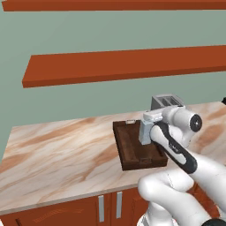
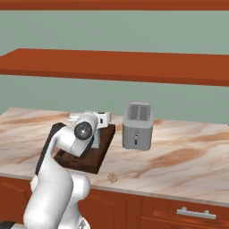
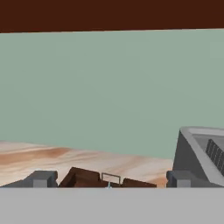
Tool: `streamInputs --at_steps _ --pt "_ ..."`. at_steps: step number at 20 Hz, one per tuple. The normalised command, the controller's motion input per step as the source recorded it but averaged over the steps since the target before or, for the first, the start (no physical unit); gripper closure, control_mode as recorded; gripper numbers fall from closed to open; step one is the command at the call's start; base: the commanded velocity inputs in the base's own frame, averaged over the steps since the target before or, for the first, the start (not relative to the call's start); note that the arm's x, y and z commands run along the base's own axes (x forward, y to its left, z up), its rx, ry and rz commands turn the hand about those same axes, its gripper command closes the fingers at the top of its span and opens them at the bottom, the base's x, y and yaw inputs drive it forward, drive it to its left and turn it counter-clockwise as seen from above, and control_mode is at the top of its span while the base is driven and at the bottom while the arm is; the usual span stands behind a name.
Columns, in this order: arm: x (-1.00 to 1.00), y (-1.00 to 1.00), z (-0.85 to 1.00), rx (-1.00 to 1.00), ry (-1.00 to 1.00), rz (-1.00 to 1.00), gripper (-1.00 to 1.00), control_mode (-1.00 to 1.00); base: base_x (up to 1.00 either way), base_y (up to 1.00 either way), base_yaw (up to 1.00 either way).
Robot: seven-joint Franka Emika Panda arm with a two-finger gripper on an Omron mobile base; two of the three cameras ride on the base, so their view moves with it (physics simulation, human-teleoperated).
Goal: Take out the milk from the fridge and place it on the tray on the counter. Then take the sugar cube near the tray and place it in the tray.
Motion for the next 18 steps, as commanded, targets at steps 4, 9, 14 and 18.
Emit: streamInputs --at_steps 4,9,14,18 --pt "-0.88 -0.25 0.74 0.02 0.02 0.00 -1.00 -1.00 0.00 0.00 0.00" --pt "-0.74 -0.30 0.82 0.04 0.10 0.00 -1.00 -1.00 0.00 0.00 0.00" --pt "-0.88 -0.32 0.44 0.01 0.03 0.00 -1.00 -1.00 0.00 0.00 0.00" --pt "-1.00 -0.43 0.23 0.00 0.00 0.00 -1.00 -1.00 0.00 0.00 0.00"
